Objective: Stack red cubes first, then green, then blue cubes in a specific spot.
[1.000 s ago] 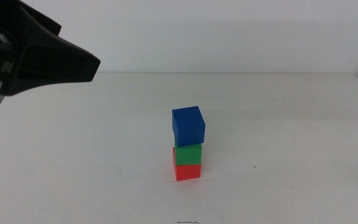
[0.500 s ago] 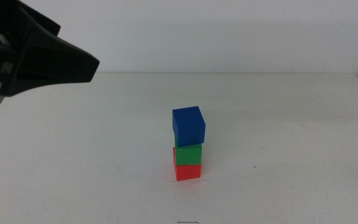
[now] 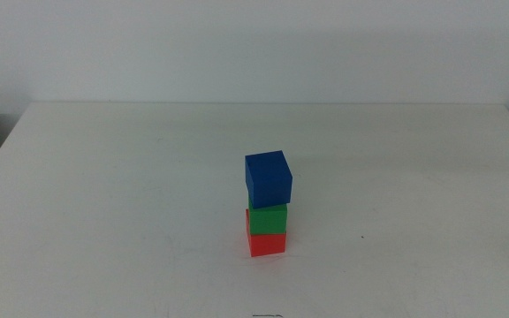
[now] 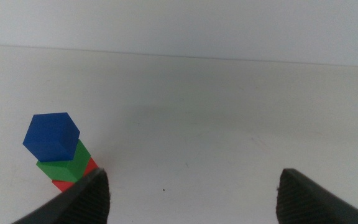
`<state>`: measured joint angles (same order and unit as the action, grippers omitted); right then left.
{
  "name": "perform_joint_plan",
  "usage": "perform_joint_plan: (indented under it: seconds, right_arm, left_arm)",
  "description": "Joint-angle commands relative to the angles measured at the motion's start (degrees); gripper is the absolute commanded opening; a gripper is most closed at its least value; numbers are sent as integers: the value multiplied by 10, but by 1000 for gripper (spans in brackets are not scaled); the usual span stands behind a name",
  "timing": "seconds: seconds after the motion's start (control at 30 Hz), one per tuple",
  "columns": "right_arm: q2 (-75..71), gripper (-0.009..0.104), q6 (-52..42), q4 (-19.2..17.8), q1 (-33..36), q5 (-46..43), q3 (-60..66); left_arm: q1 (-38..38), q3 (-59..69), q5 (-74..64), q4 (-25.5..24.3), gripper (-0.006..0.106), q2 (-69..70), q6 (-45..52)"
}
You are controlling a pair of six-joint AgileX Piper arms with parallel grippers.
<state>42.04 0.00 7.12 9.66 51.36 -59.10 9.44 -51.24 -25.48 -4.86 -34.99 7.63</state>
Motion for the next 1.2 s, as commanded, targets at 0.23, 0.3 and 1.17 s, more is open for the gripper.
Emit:
perform_joint_plan:
  seconds: [0.23,0.3,1.17]
  right_arm:
    - [1,72,-10,-4,-6,-40,-15]
    - [1,72,-10,-4,-6,-40,-15]
    - [-270,72,-10,-93,-59,-309,384]
  left_arm:
    - [0,65,95,-80,91,38,-123]
    - [0,69,95,-80,91,38,-123]
    - [-67,331,99,0,91,238,-123]
